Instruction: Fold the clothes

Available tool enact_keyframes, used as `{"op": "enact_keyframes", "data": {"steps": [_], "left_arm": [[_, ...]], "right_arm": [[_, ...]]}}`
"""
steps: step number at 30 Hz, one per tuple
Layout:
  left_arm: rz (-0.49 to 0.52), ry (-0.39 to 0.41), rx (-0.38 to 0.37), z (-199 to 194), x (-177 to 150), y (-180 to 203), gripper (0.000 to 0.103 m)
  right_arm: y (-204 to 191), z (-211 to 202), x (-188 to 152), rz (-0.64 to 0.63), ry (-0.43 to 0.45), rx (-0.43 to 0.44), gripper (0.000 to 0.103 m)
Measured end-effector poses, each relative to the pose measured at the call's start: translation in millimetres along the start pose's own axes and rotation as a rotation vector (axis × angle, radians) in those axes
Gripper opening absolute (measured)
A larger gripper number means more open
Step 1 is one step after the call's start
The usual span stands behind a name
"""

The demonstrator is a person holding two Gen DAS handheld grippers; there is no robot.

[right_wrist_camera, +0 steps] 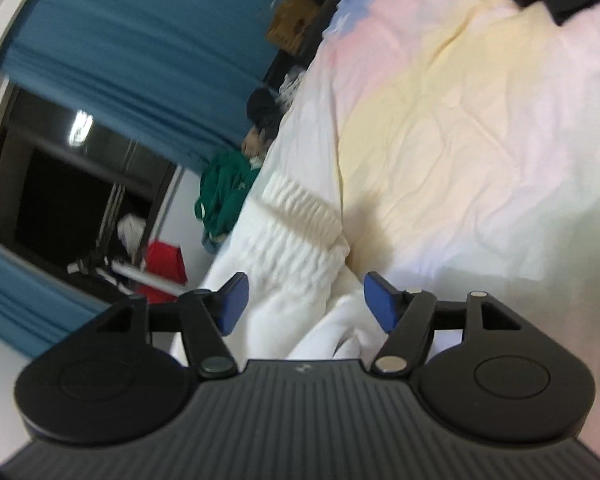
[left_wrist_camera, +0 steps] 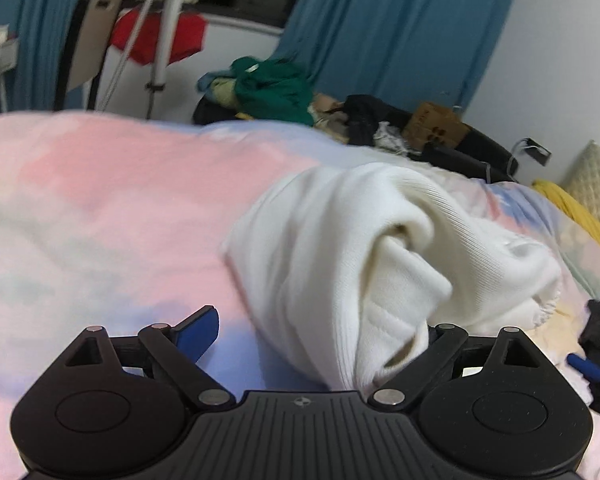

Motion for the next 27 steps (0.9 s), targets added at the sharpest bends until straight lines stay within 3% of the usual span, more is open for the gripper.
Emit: {"op": "enact_keyframes", "data": {"steps": [8,14,16,23,25,27], "left_arm": [[-0.022,-0.048,0.002,5.8,-36.7,-43.8,0.096],[0.096,-0.005,0.002,-6.0,-40.6,-41.4,0.096],[0.096,-0.004,0.000,-14.7,-45.4,-38.5,0.096],[0.082,0.017,-0.002,-15.8,-50.9,-34.9,0.097],[0.086,0.028,0.004,-17.2,-50.8,-32.6,0.097],[0.076,0.035,0.004,-18.5,-52.0,-32.6,0.097]], "right_arm": [[-11.6,16.1,-4.6,-0.025,-0.087,0.066,0.067],[-23.1,26.9,-16.0,-0.057,-0.160,-0.021,0.070],[-26.9,30.8,-20.4,-0.034,-0.178,-0.033,0.082],[-51.7,66.7,-42.4,-0.112,-0.183,-0.104,0.082],[-54.4,68.4,-47.7,-0.156,-0.154,-0.127,0.067],[-56.3,65.2,-51.4,-0.205,-0.128,-0.146,0.033]]}}
Point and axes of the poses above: each gripper's, at about its wrist camera, not at the fingertips, and z roughly the way its jaws point, y to its right, x to its top, the point moved 3 cm from there along z, roughly the way its jaws point
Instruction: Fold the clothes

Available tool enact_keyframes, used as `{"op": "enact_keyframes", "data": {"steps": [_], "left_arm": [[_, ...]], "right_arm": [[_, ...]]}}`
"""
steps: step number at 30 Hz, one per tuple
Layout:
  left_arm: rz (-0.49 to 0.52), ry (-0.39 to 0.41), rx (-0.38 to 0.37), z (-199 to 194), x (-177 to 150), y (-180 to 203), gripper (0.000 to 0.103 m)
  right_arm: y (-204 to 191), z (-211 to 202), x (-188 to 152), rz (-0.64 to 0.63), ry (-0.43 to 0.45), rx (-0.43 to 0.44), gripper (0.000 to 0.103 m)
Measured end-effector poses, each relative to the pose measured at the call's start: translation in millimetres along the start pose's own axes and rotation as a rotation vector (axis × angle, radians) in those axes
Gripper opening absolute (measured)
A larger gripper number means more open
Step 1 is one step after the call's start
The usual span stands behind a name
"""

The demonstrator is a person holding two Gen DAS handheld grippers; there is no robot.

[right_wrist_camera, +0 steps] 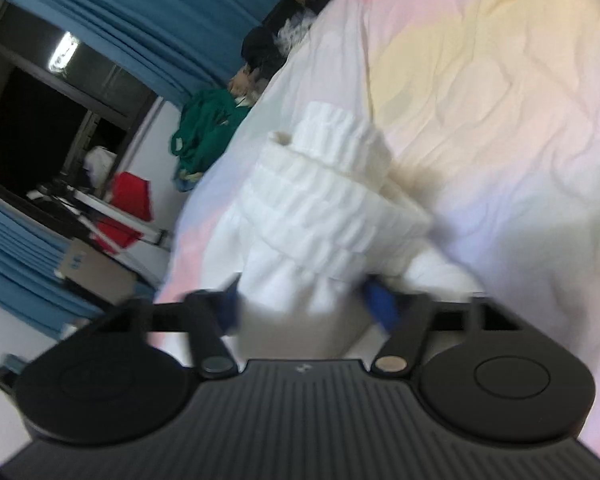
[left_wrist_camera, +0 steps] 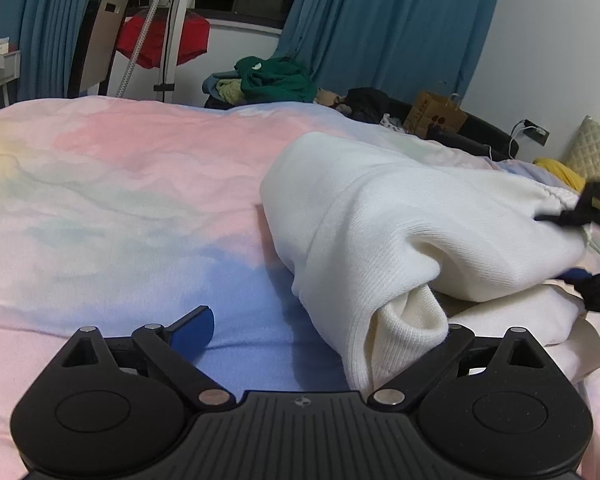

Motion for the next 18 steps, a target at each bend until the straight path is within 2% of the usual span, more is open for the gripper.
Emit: {"op": "enact_keyframes", "data": {"steps": [3,7,10,13,18], "left_arm": [[-0.022,0.007,0.002,-1.1,0.0,-1.2,0.097],[0.004,0.038,0.000,-12.7,2.7,3.0,0.093],[0.043,0.075,0.000,-25.9,4.1,9.5,0.092],[0.058,0.132,0.003,-39.5,5.9,13.4,0.092],[-0.025,0.110,-0.003,-43.3,12.1,3.3,0.093]], "right_arm": [[-0.5,-13.1,-1.0,-0.014,0.019,0.051,0.020],[-0.1,-41.5,-2.2,-0.030,0.039,0.132,0.018],[3.5,-61.7,-6.5,-0.033,0.044,0.159,0.017],[9.0,-69.0,-13.2,-0.016,0.016,0.144,0.017],[17.1,-63.7,-21.0,-0.003,-0.052,0.083,0.021]]}}
Point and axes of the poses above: each gripper's, at about its wrist camera, not at the fingertips, and z roughly the way its jaws point, y to its right, x to its top, the point moved 3 cm from there along z, roughly the way its jaws point
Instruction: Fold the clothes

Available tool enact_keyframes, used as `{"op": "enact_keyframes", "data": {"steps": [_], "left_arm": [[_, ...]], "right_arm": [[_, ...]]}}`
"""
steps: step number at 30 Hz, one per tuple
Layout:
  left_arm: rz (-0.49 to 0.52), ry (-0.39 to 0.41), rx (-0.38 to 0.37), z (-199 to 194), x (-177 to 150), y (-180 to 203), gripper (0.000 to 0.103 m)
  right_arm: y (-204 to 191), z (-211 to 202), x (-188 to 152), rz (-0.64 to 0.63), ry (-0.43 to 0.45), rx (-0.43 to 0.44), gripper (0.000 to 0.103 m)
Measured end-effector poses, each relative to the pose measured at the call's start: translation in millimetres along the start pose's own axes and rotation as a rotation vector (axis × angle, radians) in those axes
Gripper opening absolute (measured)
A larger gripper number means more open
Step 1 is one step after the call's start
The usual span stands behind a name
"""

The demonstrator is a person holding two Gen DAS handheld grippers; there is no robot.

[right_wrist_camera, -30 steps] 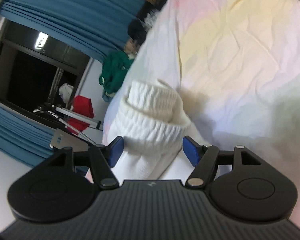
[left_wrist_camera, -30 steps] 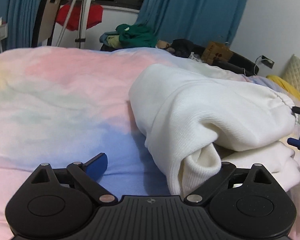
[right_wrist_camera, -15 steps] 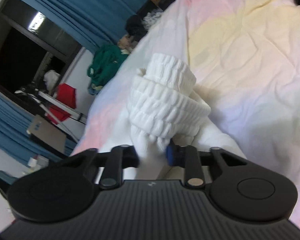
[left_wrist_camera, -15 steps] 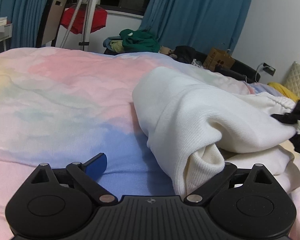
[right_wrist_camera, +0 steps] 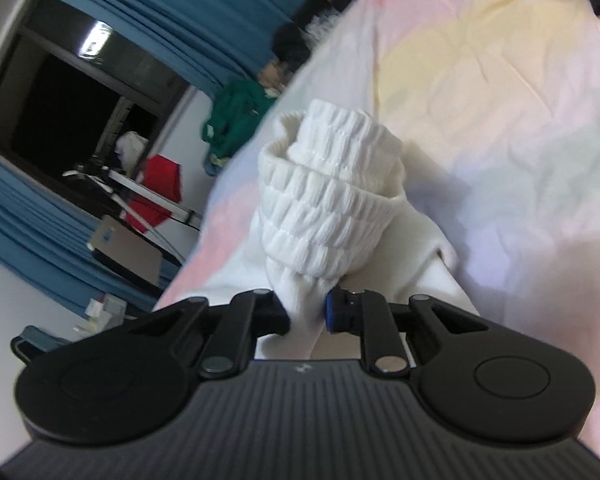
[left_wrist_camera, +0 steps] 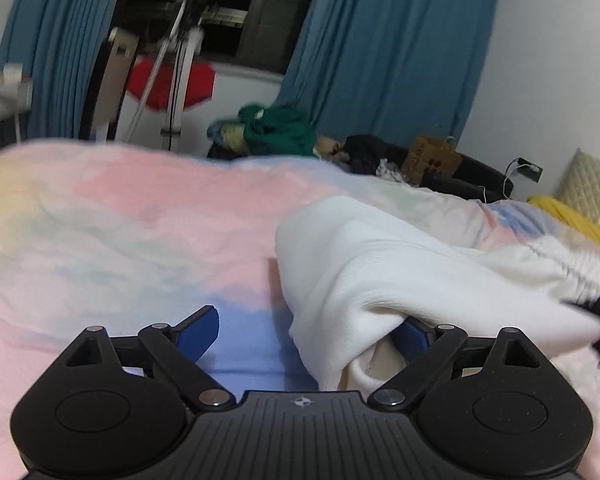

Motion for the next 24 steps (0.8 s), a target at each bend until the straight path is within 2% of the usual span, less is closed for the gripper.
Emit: {"op": "enact_keyframes", "data": {"steps": [4,9,11,18,21,24], "left_arm": [[-0.011,-0.014,0.033,-1.3,0.4,-4.1,0.093],[-0.094,-0.058,0.043,0.1,-0.6,-19.0,0.093],[-0.120,-0.077,0.038,1.6,-3.4,-26.3,0.094],[-0.242,-0.148,0.012,10.9,-12.0,-57.1,0.097],[-0.232,-0.147,0.012,12.1,-12.7,-58.3,0.098],[-0.228,-0.146,0.013,12.0,-12.6,-58.6,0.099]], "right_arm": [[-1.3,1.3,-4.3,-0.026,-0.018,-0.018,0.029],[4.8,-7.2,-4.5,-0.017,0.023,-0.078,0.071],[7.0,-5.5,-5.2,-0.015,0.022,-0.098,0.080],[10.7,13.1,-6.8,-0.023,-0.043,-0.089,0.082],[9.0,17.8,-3.1,-0.047,-0.033,-0.086,0.082],[-2.0,20.9,-2.6,-0.157,-0.014,-0.134,0.082]]}}
Point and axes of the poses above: each gripper's, at about its wrist camera, not at the fingertips, and z roughly the way its jaws point, y to its right, x to its top, the point moved 3 cm from there along z, roughly the way its jaws point
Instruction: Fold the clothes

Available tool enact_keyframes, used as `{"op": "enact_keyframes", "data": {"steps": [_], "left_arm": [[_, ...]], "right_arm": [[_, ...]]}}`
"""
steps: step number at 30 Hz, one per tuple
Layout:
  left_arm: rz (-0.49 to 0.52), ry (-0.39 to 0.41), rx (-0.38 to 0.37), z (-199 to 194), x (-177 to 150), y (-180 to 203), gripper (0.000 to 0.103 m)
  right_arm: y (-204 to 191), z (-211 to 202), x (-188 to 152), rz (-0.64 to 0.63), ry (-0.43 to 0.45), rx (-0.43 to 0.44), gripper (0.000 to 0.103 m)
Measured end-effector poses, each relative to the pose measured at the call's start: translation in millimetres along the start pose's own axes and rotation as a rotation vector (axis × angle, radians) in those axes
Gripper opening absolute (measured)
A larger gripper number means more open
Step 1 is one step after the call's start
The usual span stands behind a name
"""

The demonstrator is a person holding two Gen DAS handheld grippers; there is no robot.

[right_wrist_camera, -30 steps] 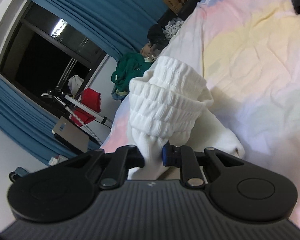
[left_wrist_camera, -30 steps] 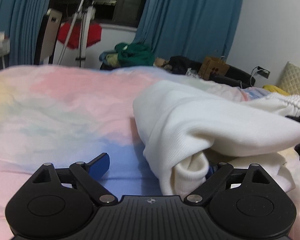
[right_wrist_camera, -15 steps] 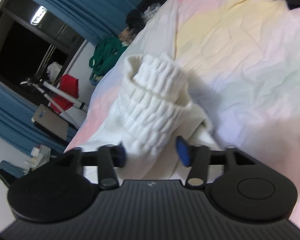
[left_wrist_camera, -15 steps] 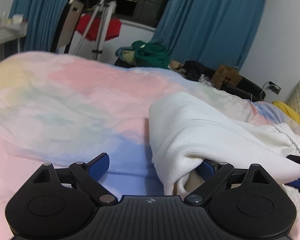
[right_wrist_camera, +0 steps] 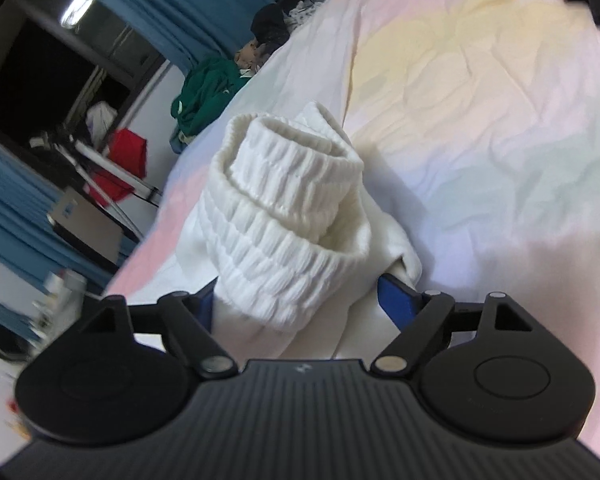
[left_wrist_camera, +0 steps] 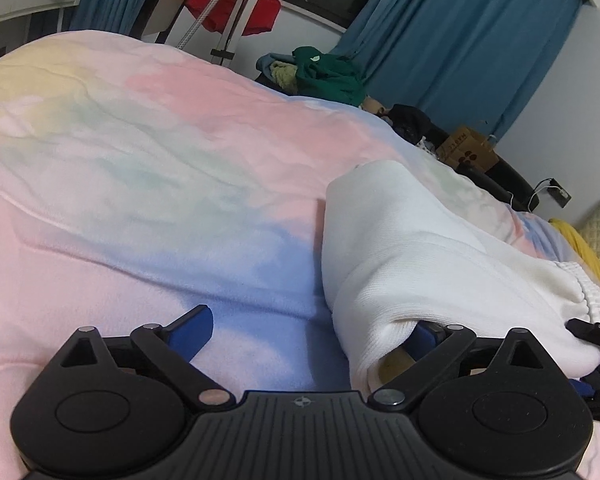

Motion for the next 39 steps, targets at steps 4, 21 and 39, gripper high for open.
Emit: {"op": "enact_keyframes", "data": {"steps": [4,21,39], "left_arm": [[0.025,0.002,0.008,-1.8,1.2,6.3,0.099],[0.106,0.002,0.008,9.0,-1.7,29.1,0.098],[0.217,-0.060,-0.151,-11.4,26.8,34.1,0.098]], "right_arm": [[-14.9,-0.9,2.4,-0.149,0.017,-0.066,0.082],[47.3,38.2,13.3,0.025,-0.106,0.039,0.103],[28.3,42.6,4.0,0.068,-0.078,0.049,0.074]]}}
Point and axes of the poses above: each gripper's, at about its wrist camera, not at the fingertips, and z roughly the way its jaws point, y to its right, x to its top, the point moved 3 cm from there along z, roughly the way its jaws point
